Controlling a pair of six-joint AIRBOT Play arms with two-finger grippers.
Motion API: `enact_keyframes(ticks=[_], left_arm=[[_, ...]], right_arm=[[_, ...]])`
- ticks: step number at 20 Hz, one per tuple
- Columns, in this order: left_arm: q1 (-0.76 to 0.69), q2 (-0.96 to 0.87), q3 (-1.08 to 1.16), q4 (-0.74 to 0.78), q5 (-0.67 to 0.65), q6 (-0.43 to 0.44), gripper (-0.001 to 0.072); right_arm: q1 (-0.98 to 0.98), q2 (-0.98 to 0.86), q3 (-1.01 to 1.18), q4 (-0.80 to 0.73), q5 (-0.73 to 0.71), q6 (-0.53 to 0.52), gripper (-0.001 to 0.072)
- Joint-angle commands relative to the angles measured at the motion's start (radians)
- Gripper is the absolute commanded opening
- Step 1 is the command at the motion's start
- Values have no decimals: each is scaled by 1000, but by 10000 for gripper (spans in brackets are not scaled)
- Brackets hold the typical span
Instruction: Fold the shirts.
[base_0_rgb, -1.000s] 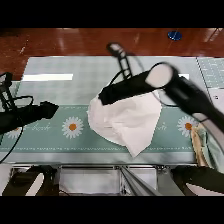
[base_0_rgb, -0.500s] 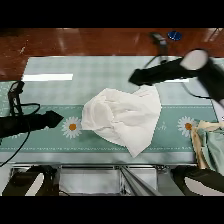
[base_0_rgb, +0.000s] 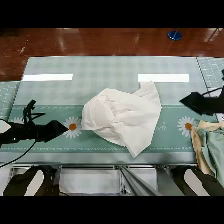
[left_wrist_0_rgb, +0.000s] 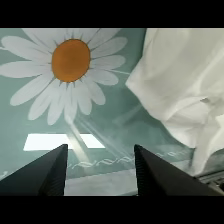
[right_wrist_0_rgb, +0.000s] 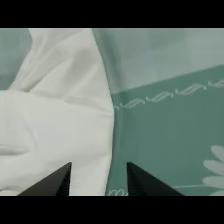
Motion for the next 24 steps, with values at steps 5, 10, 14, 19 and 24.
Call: enact_keyframes(ticks=[5,10,14,19,24], left_arm=[[58,-172,-115,-295,-21,222,508],[-34,-243,-115,-376,79,208,508],[-139,-330,-113,-571,172,287,508],[-286,-420,-68,-665,329,349,508],[-315,-439,23,-665,372,353,22]], right_arm=[[-58,42,-245,249,9,-177,408],[-58,42,-245,272,13,-175,408],[-58,42,-245,271,17,-175,408],[-58,34,-245,272,14,-175,408],[-58,-53,-287,222,56,-173,407]])
